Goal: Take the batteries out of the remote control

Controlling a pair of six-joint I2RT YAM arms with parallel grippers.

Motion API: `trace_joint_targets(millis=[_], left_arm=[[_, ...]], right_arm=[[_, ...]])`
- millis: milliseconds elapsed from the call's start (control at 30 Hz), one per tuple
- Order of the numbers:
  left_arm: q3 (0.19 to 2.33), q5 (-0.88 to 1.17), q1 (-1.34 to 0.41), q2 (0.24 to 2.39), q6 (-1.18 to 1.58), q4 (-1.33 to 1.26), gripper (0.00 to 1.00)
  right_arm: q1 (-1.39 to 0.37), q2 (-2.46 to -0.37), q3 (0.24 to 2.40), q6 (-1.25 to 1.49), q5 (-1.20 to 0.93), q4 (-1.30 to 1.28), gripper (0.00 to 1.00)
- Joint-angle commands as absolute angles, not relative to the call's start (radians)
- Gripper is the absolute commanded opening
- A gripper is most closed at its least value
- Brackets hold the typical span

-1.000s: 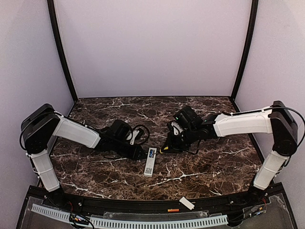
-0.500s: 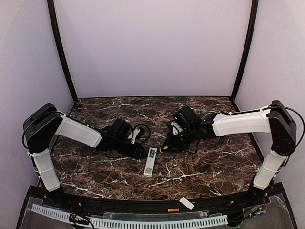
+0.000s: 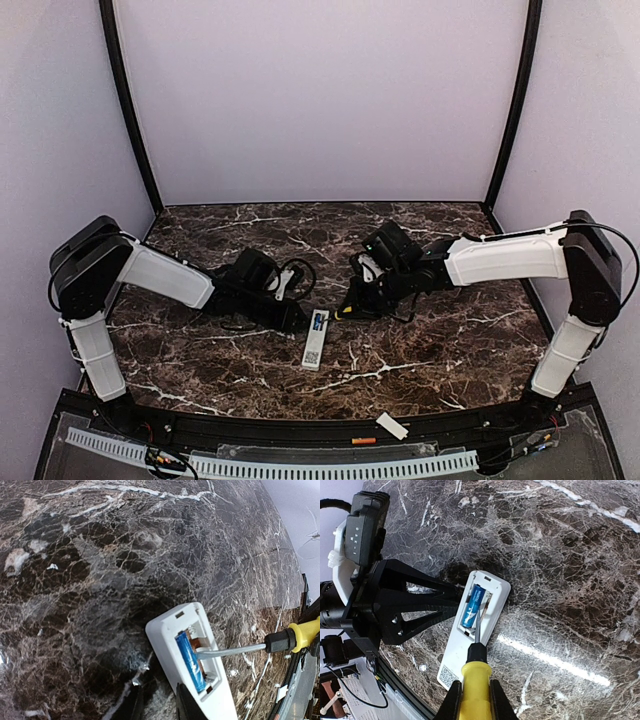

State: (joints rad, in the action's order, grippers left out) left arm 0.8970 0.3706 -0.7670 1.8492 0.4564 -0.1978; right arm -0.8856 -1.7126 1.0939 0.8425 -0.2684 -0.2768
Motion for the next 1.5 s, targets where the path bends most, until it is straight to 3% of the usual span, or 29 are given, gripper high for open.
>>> trace_joint_targets(millis=[0,1033,1467], left_arm=[[0.914,0.392,-0.767,1.872,0.46,-0.188,0.23],[0.931,0.41,-0.767,1.898,0.46,-0.173,0.2],[0.928,0.414,-0.767,1.897,0.459,-0.179,0.2]], right_arm=[[-0.885,-1.738,1.101,0.825,-0.266,-0.234,0.0],[-0.874,-1.822,1.074,0.825,-0.303,-0.167,0.0],[-0.919,-1.913,1.339,0.759,-0.23,-0.477,0.0]])
